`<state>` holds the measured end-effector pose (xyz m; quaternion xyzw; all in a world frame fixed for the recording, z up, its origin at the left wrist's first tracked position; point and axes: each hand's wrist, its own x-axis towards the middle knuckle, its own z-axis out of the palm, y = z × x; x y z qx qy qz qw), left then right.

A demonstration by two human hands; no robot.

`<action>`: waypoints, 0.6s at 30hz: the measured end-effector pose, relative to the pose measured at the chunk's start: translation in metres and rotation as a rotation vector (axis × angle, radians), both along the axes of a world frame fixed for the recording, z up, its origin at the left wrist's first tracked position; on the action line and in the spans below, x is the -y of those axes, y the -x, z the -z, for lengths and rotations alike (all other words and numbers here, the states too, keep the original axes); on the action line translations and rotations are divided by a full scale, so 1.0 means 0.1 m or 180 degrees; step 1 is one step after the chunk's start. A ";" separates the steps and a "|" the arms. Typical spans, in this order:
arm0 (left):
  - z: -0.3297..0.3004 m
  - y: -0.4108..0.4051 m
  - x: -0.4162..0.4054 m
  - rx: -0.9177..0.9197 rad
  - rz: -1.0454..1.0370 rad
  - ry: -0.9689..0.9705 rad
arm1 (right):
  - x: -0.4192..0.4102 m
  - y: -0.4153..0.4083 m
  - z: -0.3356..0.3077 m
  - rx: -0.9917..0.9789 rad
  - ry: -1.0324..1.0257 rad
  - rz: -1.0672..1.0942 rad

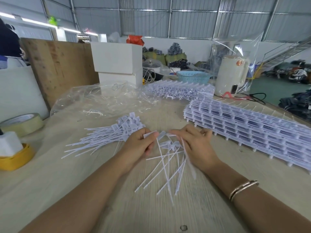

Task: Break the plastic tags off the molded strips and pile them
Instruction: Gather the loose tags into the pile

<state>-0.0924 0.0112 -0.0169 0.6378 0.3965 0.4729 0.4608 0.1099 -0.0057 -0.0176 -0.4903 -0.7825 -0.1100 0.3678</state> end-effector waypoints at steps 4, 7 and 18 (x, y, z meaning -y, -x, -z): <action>-0.05 -0.11 -0.04 -0.0426 -0.0558 0.0034 | -0.02 -0.02 0.01 0.0268 0.0027 0.0789; -0.05 -0.25 -0.05 -0.0636 -0.0676 -0.0021 | -0.04 0.00 0.04 0.0456 0.0261 0.1160; -0.06 -0.17 0.16 -0.3058 -0.0764 -0.0797 | 0.14 -0.19 -0.26 0.0173 0.0828 0.1296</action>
